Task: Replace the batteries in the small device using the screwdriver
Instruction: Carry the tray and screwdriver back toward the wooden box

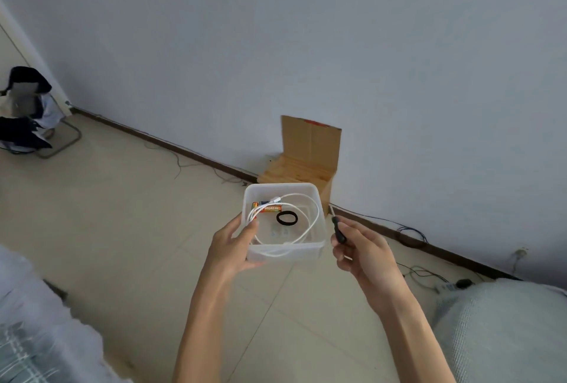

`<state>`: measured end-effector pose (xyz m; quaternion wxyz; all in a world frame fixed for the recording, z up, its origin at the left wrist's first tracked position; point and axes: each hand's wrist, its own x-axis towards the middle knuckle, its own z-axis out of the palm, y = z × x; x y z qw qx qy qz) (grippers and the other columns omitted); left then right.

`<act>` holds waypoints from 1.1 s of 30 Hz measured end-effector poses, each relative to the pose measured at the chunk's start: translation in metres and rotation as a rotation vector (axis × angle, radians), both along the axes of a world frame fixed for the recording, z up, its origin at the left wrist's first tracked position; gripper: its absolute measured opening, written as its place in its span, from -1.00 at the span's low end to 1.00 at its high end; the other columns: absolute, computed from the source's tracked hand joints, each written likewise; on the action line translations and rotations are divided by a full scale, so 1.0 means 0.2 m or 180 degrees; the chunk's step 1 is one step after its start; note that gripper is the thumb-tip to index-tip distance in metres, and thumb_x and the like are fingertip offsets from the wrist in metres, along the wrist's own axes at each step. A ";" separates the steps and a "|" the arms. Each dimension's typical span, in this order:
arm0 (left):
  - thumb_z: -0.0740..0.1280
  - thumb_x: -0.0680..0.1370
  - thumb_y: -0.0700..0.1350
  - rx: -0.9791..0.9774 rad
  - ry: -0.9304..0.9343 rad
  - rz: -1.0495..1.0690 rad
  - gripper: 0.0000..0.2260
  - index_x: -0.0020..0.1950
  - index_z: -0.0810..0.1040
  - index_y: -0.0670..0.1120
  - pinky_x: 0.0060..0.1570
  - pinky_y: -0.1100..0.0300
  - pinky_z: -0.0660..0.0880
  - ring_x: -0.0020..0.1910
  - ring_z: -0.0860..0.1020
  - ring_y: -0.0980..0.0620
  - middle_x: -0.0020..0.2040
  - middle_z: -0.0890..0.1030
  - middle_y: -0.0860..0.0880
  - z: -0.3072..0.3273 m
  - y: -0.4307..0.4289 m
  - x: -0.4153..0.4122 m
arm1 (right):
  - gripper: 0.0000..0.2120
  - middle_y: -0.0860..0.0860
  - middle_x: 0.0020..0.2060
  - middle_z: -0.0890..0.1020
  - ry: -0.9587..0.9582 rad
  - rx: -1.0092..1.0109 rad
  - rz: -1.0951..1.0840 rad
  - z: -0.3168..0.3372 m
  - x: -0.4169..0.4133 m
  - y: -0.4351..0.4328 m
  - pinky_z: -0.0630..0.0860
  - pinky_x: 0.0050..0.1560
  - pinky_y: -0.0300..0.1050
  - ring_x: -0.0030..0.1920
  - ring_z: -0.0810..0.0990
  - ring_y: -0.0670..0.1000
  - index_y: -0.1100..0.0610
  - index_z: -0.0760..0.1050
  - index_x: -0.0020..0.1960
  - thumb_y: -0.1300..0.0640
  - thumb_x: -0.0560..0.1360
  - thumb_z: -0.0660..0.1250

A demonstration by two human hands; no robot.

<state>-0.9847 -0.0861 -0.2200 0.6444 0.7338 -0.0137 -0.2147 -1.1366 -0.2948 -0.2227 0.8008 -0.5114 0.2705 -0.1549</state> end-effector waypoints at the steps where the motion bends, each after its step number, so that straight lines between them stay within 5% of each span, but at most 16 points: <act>1: 0.49 0.64 0.07 -0.0002 -0.0018 0.0029 -0.75 0.31 0.73 0.11 -0.04 -0.20 0.76 0.16 0.71 -0.25 0.10 0.66 -0.20 0.00 -0.02 0.06 | -0.78 0.13 -0.20 0.60 0.0020 0.0018 0.0016 0.00 0.08 -0.03 0.31 -0.25 -0.08 -0.29 0.45 0.04 0.18 0.66 0.27 0.16 0.69 0.34; 6: 0.48 0.66 0.03 -0.0036 -0.0228 0.0085 -0.89 0.13 0.79 0.19 -0.07 -0.21 0.76 0.07 0.72 -0.27 -0.06 0.60 -0.26 -0.05 -0.11 0.42 | -0.77 0.14 -0.21 0.58 0.0036 0.0063 0.0093 -0.03 0.51 -0.17 0.29 -0.27 -0.09 -0.30 0.45 0.04 0.25 0.64 0.28 0.18 0.70 0.32; 12: 0.40 0.52 0.21 0.0407 -0.0449 0.0260 -0.80 0.07 0.76 0.30 -0.01 -0.30 0.73 -0.06 0.73 -0.19 -0.25 0.61 0.04 -0.13 -0.29 0.96 | -0.76 0.13 -0.22 0.58 0.0037 0.0050 0.0190 -0.09 1.10 -0.39 0.31 -0.29 -0.10 -0.31 0.46 0.04 0.25 0.63 0.28 0.17 0.70 0.32; 16: 0.40 0.65 0.06 0.0477 -0.0705 0.0289 -0.86 0.03 0.76 0.23 -0.16 -0.23 0.75 -0.24 0.61 -0.09 -0.21 0.50 -0.05 -0.15 -0.48 1.39 | -0.78 0.13 -0.22 0.60 -0.0035 -0.0010 0.0182 -0.09 1.54 -0.60 0.32 -0.30 -0.10 -0.32 0.46 0.04 0.22 0.63 0.28 0.18 0.70 0.32; 21: 0.32 0.71 -0.08 0.0603 -0.0955 0.0349 -0.76 0.14 0.76 0.18 -0.27 -0.09 0.76 -0.19 0.64 -0.12 -0.19 0.56 -0.07 -0.12 -0.74 1.89 | -0.78 0.14 -0.21 0.60 -0.0077 -0.0074 0.0161 -0.03 2.02 -0.83 0.37 -0.27 -0.08 -0.31 0.48 0.04 0.21 0.65 0.26 0.16 0.70 0.32; 29: 0.21 0.65 0.09 0.1131 -0.1422 0.0070 -0.74 0.01 0.67 0.04 -0.19 -0.21 0.69 -0.24 0.55 -0.10 -0.34 0.48 0.08 -0.24 -1.08 2.49 | -0.78 0.12 -0.21 0.61 0.0163 0.0061 -0.0181 -0.15 2.54 -1.10 0.41 -0.25 -0.08 -0.29 0.50 0.03 0.19 0.65 0.28 0.17 0.70 0.33; 33: 0.25 0.71 0.01 0.1120 -0.1554 -0.0092 -0.75 0.03 0.65 -0.09 -0.22 0.01 0.50 -0.25 0.48 -0.07 -0.30 0.51 -0.05 -0.38 -1.26 2.84 | -0.78 0.11 -0.23 0.60 0.0242 0.0166 -0.0522 -0.25 2.81 -1.24 0.42 -0.27 -0.09 -0.29 0.50 0.03 0.20 0.64 0.28 0.18 0.70 0.32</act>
